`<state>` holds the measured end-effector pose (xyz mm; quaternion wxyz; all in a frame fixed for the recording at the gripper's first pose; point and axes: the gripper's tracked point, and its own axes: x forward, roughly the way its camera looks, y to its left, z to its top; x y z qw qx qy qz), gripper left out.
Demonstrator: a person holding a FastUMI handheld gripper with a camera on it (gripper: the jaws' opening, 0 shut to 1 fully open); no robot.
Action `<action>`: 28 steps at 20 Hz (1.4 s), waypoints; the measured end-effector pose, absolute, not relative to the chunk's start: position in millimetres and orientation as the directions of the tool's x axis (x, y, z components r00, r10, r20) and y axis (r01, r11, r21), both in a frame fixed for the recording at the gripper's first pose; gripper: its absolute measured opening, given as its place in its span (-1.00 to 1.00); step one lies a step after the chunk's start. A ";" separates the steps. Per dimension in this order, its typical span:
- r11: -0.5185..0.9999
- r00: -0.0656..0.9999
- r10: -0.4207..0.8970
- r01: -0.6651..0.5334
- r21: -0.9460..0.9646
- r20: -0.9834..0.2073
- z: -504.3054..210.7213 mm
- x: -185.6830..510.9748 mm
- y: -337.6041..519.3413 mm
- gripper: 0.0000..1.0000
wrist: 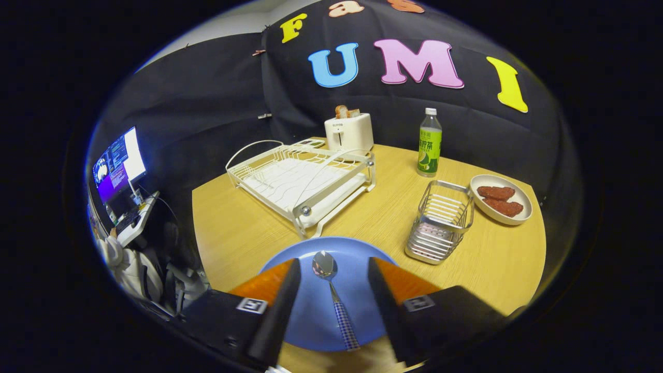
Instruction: Take the plate from the dish rack, then take the spoon from the basket and place it into the plate.
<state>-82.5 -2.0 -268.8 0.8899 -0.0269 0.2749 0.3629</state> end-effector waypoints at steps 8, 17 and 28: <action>0.831 0.768 0.538 -0.552 0.067 -0.346 -148.5 -55.9 -15.5 0.98; 0.988 0.959 0.152 -0.140 0.067 -0.239 -53.3 -41.3 -58.1 0.98; 0.989 0.974 -0.121 0.134 0.056 -0.190 -15.6 -64.5 -55.6 0.97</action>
